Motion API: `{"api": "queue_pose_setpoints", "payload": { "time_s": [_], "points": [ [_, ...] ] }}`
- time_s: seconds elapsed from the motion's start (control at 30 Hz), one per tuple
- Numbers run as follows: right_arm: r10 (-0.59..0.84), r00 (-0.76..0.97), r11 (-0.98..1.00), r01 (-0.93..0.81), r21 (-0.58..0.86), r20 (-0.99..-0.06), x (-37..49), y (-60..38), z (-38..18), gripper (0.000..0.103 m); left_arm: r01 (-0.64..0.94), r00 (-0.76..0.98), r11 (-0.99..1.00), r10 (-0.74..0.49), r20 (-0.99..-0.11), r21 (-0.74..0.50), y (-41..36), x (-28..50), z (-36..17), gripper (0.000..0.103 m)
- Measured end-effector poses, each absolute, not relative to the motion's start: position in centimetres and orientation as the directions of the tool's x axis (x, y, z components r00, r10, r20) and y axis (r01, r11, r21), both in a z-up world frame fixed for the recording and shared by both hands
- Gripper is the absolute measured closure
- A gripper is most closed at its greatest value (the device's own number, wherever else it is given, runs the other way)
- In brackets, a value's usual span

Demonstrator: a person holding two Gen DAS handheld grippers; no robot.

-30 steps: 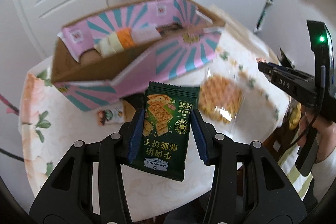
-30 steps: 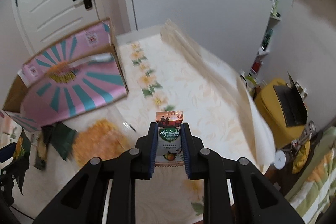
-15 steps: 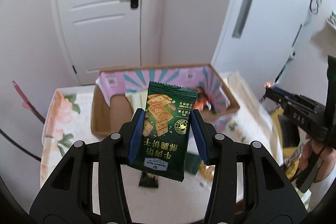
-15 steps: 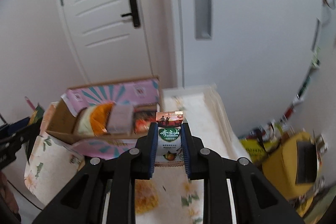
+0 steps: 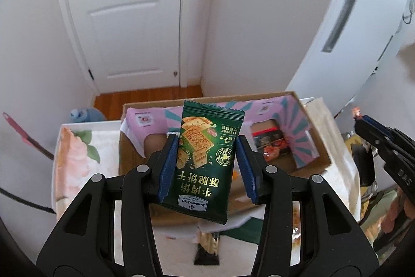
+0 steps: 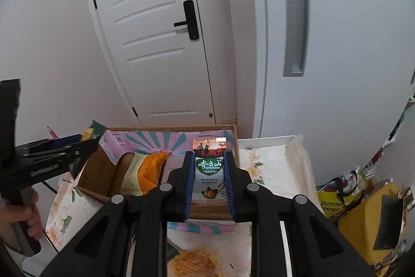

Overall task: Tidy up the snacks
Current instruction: 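Lower both held items into the box and open both grippers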

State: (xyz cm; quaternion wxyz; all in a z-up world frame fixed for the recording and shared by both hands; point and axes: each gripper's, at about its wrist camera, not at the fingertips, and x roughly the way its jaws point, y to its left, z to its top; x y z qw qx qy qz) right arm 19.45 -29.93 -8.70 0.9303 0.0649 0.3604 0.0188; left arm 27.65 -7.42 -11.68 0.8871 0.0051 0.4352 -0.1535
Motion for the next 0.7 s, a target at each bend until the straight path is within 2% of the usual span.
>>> {"api": "queue_pose_setpoints", "payload": {
  "time_s": [0.1, 0.13, 0.17, 0.2, 0.27, 0.7],
  "points": [
    [0.090, 0.726, 0.989, 0.013, 0.144, -0.682, 20.4, -29.3, -9.2, 0.083, 0.273, 0.546, 0.956, -0.249, -0.800, -0.112, -7.2, 29.3, -13.5, 0.057],
    [0.091, 0.722, 0.989, 0.013, 0.144, -0.686, 20.8, -29.1, -9.4, 0.083, 0.273, 0.541, 0.957, -0.237, -0.807, -0.098, -7.3, 29.7, -13.9, 0.038],
    [0.091, 0.718, 0.990, 0.012, 0.143, -0.690, 21.1, -28.9, -9.6, 0.083, 0.270, 0.535, 0.959, -0.220, -0.816, -0.081, -7.3, 30.2, -14.3, 0.007],
    [0.092, 0.712, 0.990, 0.010, 0.141, -0.696, 21.5, -28.7, -9.8, 0.083, 0.266, 0.538, 0.961, -0.212, -0.816, -0.074, -7.2, 30.4, -14.6, 0.000],
    [0.093, 0.702, 0.990, 0.007, 0.138, -0.706, 22.2, -28.4, -10.4, 0.083, 0.276, 0.553, 0.958, -0.227, -0.801, -0.081, -6.9, 30.5, -14.8, 0.000],
    [0.174, 0.629, 0.982, -0.058, 0.178, -0.757, 24.8, -26.6, -12.9, 0.083, 0.212, 0.601, 0.977, -0.132, -0.788, -0.002, -3.4, 27.2, -13.9, 0.000]
  ]
}}
